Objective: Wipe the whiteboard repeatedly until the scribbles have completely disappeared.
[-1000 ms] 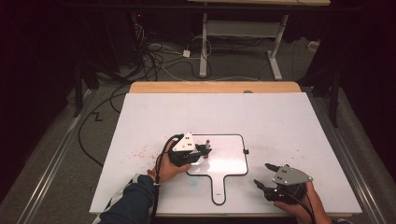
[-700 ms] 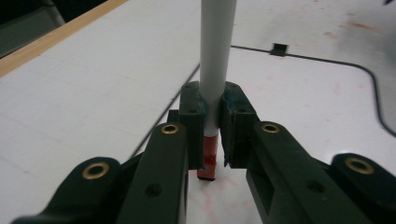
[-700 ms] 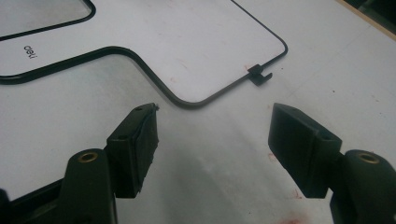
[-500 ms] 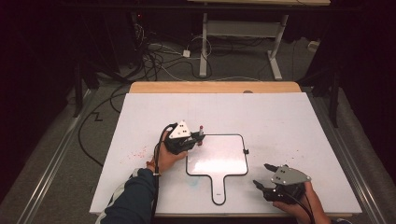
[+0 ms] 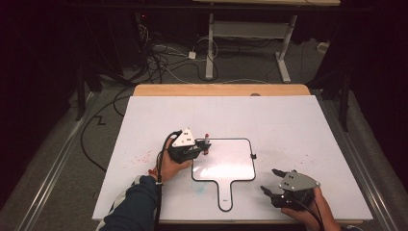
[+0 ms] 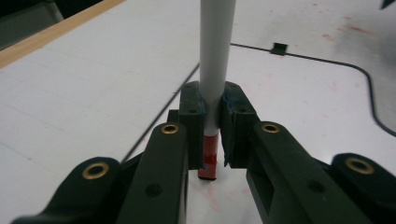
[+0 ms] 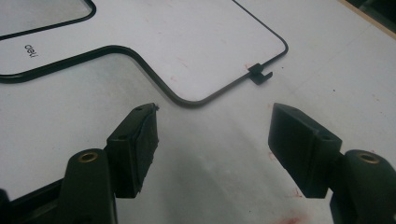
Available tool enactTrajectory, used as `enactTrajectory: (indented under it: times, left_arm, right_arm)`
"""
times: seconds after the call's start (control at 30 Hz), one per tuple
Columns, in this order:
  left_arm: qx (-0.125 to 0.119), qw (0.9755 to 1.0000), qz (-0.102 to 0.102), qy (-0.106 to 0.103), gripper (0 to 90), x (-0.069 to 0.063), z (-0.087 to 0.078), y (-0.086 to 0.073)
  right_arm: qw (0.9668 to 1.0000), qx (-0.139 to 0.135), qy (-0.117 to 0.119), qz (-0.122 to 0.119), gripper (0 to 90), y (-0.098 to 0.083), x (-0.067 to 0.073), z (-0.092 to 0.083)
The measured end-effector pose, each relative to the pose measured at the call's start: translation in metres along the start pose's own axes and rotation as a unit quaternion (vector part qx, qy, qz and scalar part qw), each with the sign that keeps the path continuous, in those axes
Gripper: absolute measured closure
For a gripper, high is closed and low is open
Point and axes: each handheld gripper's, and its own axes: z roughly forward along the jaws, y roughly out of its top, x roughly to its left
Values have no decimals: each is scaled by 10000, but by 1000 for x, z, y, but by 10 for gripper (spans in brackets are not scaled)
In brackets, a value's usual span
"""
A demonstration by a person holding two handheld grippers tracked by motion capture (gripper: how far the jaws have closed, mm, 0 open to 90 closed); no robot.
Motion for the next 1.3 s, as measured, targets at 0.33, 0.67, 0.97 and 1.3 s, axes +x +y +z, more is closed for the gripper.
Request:
enactTrajectory:
  times: [0.33,0.67,0.97,1.3]
  left_arm:
    - [83,9997,-18,-211,789,-4,-14,-5]
    - [118,9998,-2,164,789,1,-14,-6]
    - [29,9997,-65,-234,789,-11,-17,-9]
    - [8,9993,94,-362,789,-21,-12,-5]
  right_arm:
    - [10000,-26,-31,40,337,-1,-2,-3]
    - [10000,-3,-20,21,337,0,0,-1]
    - [10000,-14,-27,39,338,-2,-3,-3]
    - [10000,-5,-23,19,338,-1,-2,-2]
